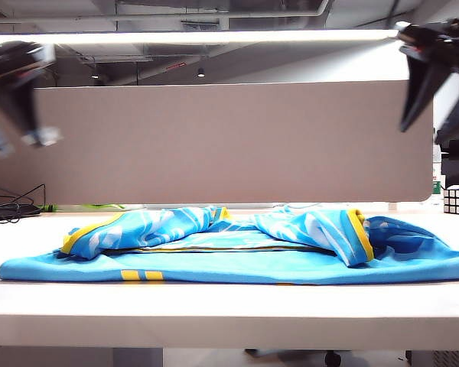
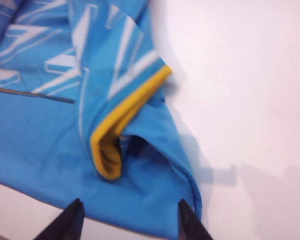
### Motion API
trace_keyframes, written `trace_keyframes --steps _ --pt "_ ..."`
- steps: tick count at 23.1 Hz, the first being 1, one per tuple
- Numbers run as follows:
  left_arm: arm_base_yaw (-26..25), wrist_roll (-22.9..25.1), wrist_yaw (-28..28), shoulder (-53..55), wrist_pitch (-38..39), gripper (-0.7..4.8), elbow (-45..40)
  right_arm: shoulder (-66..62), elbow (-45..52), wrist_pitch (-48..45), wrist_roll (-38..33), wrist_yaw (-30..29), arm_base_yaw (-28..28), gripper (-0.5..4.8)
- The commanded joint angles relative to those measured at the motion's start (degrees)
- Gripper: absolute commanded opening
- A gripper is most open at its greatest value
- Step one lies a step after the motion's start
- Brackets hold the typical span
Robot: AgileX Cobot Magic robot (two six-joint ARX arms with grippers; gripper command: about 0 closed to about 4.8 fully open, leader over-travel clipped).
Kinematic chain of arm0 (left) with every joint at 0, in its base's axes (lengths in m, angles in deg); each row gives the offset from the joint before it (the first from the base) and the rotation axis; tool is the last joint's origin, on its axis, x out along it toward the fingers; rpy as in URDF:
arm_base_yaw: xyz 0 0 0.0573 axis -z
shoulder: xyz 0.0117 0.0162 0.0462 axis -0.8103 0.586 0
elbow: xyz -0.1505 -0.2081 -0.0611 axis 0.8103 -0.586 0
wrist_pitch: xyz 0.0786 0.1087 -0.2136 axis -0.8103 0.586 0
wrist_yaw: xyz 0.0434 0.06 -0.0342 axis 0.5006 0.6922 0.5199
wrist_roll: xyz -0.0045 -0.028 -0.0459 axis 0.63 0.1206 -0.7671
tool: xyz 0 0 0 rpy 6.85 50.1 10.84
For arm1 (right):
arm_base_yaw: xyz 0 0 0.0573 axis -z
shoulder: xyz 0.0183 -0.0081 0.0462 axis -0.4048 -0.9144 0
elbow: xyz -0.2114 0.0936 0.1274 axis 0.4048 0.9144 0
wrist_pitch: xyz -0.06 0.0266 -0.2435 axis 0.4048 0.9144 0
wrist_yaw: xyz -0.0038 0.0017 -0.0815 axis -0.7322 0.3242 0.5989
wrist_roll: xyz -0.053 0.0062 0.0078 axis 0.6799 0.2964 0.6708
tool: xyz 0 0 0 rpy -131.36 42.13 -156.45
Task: Fold the bottom side of the soccer jersey horizontally towards the center, about one-third of the way, then fold the sleeve back towards the center, creating a straight line along the edge of the the soccer jersey, and finally fold the bottom of the soccer jersey up towards the top, creating a neat rectangle.
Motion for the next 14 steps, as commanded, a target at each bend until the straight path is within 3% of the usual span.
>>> trace_keyframes --steps 1,5,7,14 --pt "-2.47 -0.81 -5.29 0.04 3.06 2.56 -2.34 0.94 3.50 0.22 -0.57 -6.45 4.57 2.82" --pt "-5.51 -3.10 -11.02 0.04 -1.18 2.93 -8.76 0.81 9.88 -4.00 -3.69 -15.19 8.90 3.02" --pt "-6.03 -7.58 -15.61 0.11 -7.28 3.02 -14.47 0.61 14.69 -8.48 -5.84 -18.01 11.45 3.08" --pt "-4.72 -12.00 -16.46 0.31 -16.04 3.02 -22.18 -0.98 23.91 -15.56 -7.39 -18.91 12.09 3.08"
